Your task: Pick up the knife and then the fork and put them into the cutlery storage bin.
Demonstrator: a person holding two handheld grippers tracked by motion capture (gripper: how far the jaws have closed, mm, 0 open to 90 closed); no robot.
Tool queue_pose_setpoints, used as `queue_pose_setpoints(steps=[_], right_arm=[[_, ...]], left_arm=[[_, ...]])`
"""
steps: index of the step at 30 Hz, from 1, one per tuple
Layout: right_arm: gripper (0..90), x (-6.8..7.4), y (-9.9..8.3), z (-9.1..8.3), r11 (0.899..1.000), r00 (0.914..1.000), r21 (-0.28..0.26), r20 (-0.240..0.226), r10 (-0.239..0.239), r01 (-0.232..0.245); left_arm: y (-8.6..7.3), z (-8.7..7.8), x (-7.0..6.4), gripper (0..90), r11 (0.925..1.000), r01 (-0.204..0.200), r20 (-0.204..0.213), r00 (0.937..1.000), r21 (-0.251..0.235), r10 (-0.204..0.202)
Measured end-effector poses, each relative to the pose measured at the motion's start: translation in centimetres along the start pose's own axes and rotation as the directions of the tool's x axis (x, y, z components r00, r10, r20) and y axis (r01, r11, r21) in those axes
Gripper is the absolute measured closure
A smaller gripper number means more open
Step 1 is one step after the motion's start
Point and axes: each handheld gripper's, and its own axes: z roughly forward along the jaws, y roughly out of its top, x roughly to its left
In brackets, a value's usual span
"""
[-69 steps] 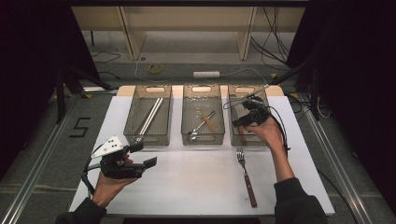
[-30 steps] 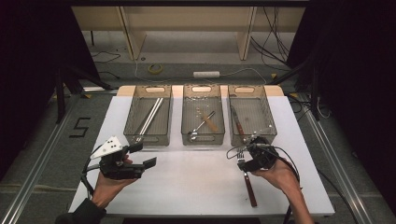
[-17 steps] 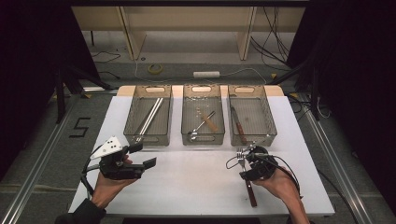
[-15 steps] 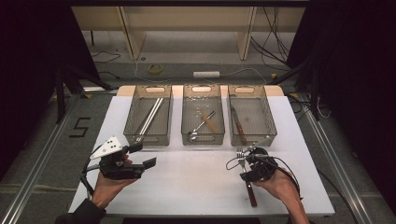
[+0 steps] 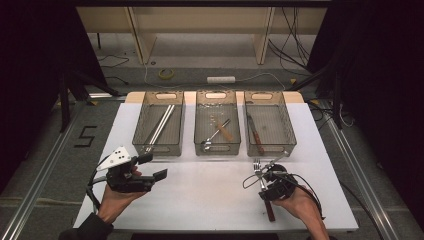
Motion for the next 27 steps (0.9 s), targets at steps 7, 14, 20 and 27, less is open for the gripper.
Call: queue_pose_setpoints(steps=[7, 14, 20, 27], right_arm=[[59.1, 0.31, 0.07, 0.62, 1.0, 0.9999, 0.027, 0.014, -0.011, 0.01], [61.6, 0.46, 0.07, 0.69, 0.999, 0.9994, 0.029, 0.031, -0.014, 0.013], [65.3, 0.61, 0.07, 0.73, 0.999, 0.9981, 0.029, 0.055, -0.028, 0.026], [71.0, 0.51, 0.04, 0.71, 0.999, 0.9975, 0.029, 0.064, -0.029, 0.027]], left_arm=[[-0.05, -0.08, 0.0, 16.9, 1.0, 0.0, -0.003, 1.0, -0.001, 0.0], [-0.06, -0.05, -0.07, 16.9, 1.0, -0.002, -0.003, 1.0, 0.0, 0.002], [-0.06, -0.04, -0.06, 16.9, 1.0, -0.003, -0.003, 1.0, 0.0, 0.003], [-0.05, -0.08, -0.04, 16.9, 1.0, -0.006, -0.003, 1.0, 0.003, 0.006]])
